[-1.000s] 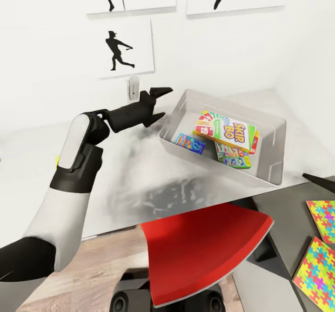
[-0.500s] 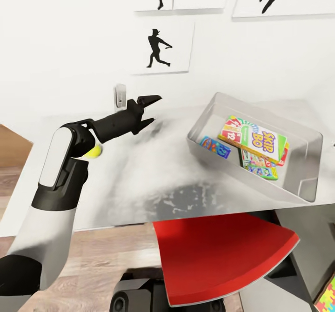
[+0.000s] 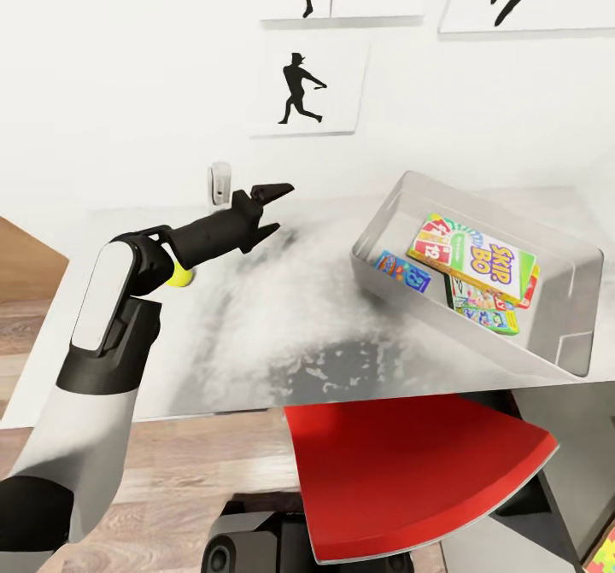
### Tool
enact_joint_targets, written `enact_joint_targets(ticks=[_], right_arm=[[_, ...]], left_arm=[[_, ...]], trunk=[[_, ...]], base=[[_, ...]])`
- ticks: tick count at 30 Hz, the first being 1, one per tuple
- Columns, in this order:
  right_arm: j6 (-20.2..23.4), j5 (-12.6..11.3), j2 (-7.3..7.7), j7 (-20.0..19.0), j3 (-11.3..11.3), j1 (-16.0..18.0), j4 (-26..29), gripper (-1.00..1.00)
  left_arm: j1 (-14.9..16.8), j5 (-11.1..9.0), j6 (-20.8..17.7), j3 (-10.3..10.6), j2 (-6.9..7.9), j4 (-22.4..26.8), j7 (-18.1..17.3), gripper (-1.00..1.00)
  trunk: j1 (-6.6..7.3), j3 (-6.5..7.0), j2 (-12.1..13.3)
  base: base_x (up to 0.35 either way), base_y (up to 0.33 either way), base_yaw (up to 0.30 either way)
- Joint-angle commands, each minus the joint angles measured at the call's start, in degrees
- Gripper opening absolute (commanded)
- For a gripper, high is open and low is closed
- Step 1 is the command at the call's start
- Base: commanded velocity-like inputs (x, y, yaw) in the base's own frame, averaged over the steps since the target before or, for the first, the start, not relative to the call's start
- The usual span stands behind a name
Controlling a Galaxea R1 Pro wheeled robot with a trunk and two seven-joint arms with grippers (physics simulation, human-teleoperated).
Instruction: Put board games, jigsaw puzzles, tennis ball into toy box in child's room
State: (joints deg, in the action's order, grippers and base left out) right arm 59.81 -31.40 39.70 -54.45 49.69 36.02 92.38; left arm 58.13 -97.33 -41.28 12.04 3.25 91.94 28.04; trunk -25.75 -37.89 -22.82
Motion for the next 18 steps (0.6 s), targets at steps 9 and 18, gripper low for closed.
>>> enact_joint_targets(ticks=[9, 18], right_arm=[[0.19, 0.27, -0.60, 2.44, -6.57, 4.69, -0.01, 1.00], [0.19, 0.07, -2.02, 6.44, -13.55, 9.11, -0.01, 1.00]], left_arm=[[-2.39, 0.87, -0.01, -1.42, 2.08, 0.14, 0.00, 1.00], [-3.11, 1.16, -0.06, -2.63, 3.66, 0.16, -1.81, 1.00]], trunk=[[-0.03, -0.07, -0.09], [-0.03, -0.07, -0.09]], base=[[0.000, 0.000, 0.009], [0.000, 0.000, 0.114]])
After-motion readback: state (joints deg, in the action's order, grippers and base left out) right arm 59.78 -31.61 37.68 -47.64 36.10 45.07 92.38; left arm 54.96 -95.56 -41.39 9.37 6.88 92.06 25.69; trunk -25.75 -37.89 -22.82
